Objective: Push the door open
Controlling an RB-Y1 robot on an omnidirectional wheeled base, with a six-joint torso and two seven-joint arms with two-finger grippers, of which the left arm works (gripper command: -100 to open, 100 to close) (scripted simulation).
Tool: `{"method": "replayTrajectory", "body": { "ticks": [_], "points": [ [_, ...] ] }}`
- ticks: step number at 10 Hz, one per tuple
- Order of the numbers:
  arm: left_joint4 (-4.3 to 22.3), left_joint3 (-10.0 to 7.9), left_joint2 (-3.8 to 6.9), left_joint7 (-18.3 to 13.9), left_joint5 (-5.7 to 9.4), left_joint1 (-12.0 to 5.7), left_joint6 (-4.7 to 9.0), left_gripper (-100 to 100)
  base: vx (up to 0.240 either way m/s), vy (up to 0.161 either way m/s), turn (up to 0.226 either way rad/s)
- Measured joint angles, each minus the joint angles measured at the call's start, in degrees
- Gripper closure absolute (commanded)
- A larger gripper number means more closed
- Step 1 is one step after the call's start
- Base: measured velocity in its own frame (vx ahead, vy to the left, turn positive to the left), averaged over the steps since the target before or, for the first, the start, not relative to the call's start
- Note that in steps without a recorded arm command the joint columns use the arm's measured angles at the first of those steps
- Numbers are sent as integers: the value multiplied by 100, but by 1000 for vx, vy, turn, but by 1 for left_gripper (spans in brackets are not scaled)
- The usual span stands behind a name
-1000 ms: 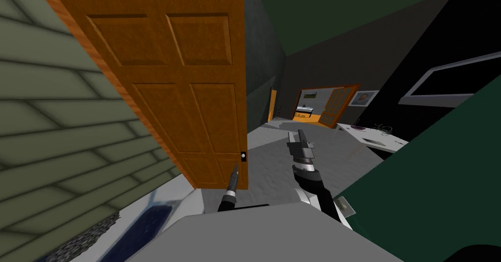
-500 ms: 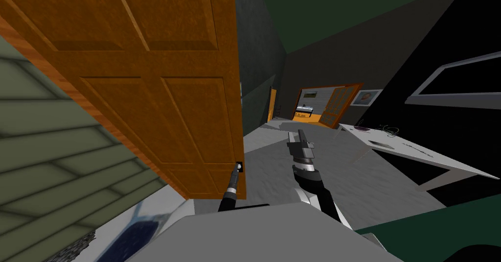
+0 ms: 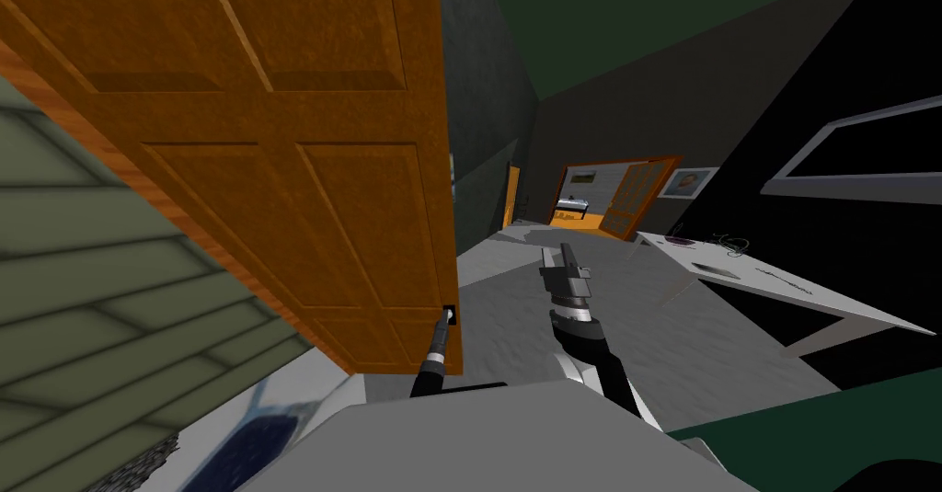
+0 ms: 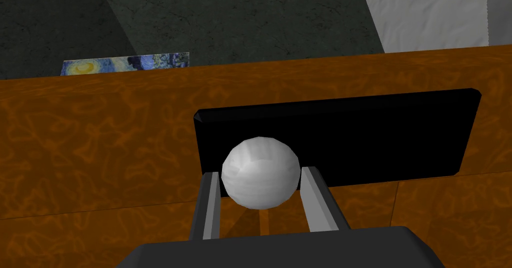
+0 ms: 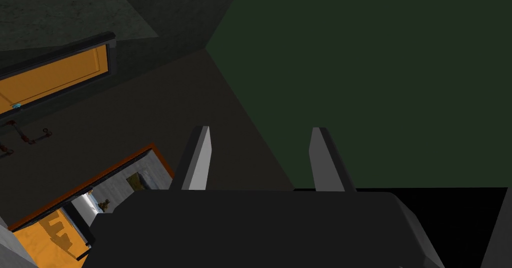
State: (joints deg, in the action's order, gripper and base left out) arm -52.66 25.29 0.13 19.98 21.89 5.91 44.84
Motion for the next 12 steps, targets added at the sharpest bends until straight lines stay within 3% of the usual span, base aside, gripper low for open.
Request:
{"method": "replayTrajectory", "body": {
  "ticks": [2, 3, 6, 8, 11, 12],
  "points": [
    [6, 2, 1, -1, 1, 8, -5, 100, 48, -26, 25],
    [-50, -31, 64, 10, 25, 37, -69, 100, 147, -98, 60],
    [24, -183, 135, 44, 91, 5, -11, 100, 175, -111, 73],
    [109, -319, 135, 53, 150, -47, 82, 100, 186, -108, 77],
    [-2, -559, 90, 106, 263, -51, 11, 100, 182, -97, 75],
    [47, -625, 52, 107, 293, -60, 49, 100, 182, -95, 90]
  ]
}}
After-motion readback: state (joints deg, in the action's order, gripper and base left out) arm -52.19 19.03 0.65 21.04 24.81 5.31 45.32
